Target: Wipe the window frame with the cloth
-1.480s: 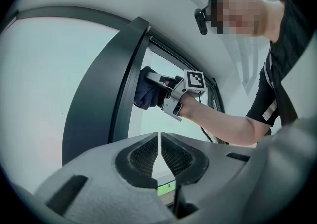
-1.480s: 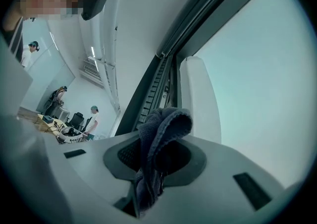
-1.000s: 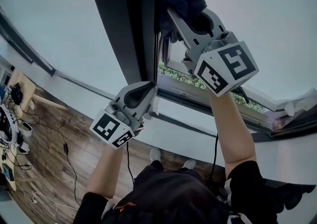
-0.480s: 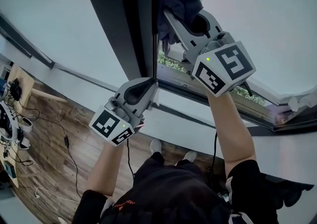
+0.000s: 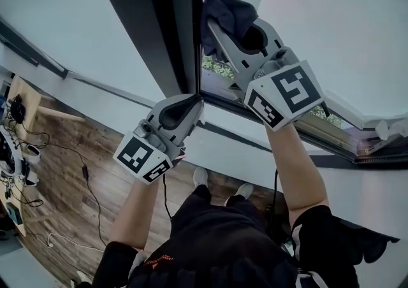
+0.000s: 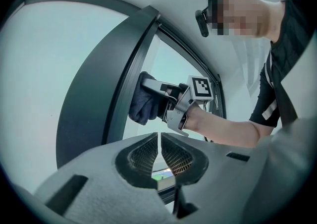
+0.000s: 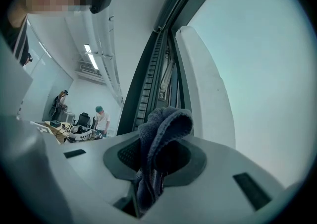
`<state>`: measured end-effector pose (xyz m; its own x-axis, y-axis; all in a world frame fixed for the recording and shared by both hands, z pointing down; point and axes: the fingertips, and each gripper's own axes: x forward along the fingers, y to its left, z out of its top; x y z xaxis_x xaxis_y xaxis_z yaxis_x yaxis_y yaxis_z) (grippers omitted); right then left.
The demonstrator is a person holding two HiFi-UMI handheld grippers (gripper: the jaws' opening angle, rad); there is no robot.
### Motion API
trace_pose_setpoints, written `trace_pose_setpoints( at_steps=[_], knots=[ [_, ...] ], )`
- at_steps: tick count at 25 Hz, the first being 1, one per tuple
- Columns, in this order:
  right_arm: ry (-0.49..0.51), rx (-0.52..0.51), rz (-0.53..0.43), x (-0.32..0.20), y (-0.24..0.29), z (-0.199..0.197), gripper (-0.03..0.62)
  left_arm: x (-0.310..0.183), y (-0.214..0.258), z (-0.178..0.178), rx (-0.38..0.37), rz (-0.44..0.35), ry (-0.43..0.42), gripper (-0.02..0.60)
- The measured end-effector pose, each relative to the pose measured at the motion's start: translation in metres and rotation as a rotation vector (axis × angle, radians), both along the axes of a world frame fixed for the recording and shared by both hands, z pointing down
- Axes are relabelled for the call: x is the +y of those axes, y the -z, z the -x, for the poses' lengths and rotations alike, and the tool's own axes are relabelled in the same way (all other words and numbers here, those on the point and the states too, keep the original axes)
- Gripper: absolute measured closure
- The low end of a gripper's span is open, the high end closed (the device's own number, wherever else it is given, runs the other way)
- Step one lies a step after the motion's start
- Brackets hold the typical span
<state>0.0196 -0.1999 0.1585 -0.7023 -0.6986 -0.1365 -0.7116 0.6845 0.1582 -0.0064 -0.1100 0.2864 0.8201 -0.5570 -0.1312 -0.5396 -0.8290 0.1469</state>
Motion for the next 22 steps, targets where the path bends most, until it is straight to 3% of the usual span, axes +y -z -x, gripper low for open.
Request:
trace_pose_setpoints(
  at_steps=[22],
  knots=[
    [0.023, 0.052, 0.104, 0.001, -0.095, 0.006, 0.514, 0.0, -0.052, -0.003, -0.017, 0.108, 0.005, 0.546]
  ],
)
